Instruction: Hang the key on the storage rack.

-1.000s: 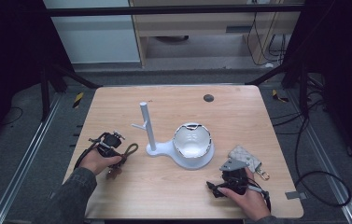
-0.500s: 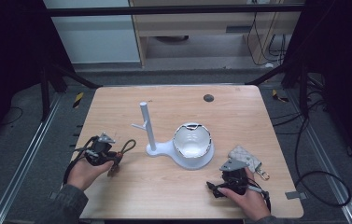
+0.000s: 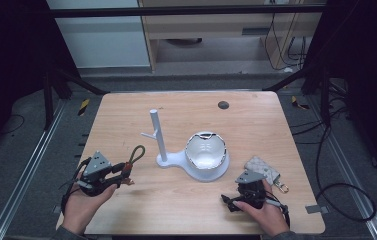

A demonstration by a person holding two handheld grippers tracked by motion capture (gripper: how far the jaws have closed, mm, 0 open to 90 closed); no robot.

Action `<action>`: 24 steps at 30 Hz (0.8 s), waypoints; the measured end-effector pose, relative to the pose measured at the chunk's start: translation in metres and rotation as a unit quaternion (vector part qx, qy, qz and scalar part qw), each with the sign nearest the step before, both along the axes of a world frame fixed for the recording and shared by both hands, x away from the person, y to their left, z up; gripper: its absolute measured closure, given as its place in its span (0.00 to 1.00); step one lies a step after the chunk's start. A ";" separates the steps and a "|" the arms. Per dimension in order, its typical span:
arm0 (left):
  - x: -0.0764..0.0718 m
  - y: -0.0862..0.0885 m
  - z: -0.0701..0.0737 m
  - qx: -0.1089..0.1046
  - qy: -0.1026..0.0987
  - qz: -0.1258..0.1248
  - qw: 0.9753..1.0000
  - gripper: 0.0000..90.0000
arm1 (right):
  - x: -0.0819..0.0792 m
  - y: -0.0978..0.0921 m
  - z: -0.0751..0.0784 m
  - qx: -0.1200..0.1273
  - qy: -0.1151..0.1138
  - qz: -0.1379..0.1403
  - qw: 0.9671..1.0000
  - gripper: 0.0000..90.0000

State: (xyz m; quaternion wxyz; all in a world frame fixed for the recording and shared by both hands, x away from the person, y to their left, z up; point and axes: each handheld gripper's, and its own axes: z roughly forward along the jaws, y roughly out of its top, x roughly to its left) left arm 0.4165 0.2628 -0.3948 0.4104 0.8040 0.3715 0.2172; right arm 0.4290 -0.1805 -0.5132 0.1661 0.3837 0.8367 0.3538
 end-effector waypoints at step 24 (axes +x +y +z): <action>-0.005 -0.038 0.034 -0.034 -0.076 -0.007 0.997 0.73 | 0.000 0.000 0.000 0.000 0.000 0.000 1.000 0.00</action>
